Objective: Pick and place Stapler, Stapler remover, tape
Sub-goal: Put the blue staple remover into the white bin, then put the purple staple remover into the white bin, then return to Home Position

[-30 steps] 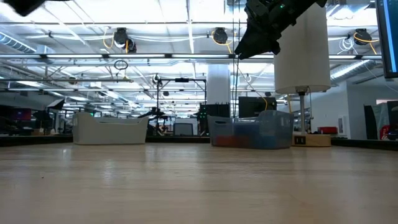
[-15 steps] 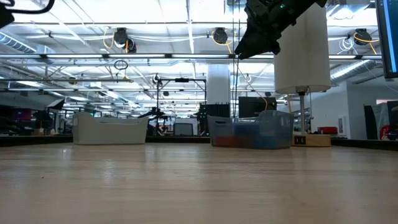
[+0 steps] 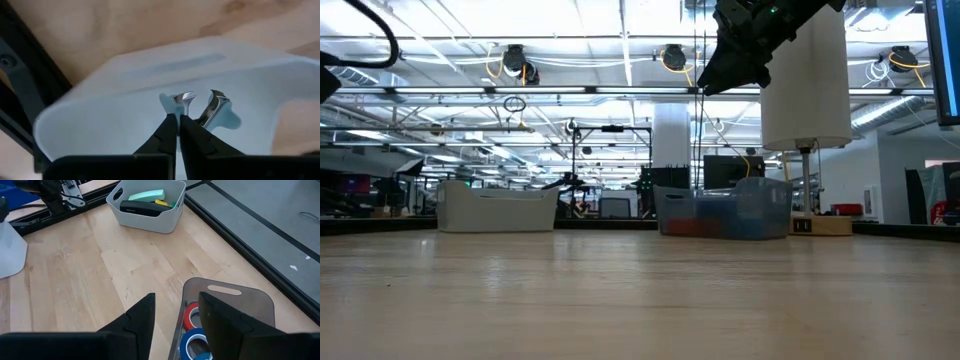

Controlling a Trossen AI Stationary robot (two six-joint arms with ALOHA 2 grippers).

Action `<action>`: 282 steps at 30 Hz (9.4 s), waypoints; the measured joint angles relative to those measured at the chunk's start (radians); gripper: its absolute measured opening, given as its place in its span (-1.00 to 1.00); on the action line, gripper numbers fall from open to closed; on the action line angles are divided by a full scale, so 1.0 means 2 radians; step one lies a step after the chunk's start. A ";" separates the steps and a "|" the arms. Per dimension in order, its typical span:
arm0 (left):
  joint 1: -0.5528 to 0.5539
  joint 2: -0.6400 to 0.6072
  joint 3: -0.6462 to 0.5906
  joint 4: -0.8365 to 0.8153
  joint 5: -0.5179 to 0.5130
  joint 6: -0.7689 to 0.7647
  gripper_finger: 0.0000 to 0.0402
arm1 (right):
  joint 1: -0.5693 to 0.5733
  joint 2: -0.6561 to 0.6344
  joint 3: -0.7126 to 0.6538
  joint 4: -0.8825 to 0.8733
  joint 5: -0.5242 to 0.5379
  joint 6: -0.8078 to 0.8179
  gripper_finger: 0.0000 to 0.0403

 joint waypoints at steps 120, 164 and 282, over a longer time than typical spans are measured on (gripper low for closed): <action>0.088 -0.131 0.040 0.354 -0.457 0.534 -0.32 | 0.192 -0.043 -0.263 0.412 -0.191 0.302 -0.78; 0.276 0.085 0.039 0.703 -0.175 0.611 -0.33 | 0.147 0.138 -0.126 0.549 -0.137 0.249 -0.78; -0.053 -0.068 0.008 0.145 -0.092 0.018 -0.24 | 0.102 0.133 -0.126 0.507 -0.367 0.309 -0.24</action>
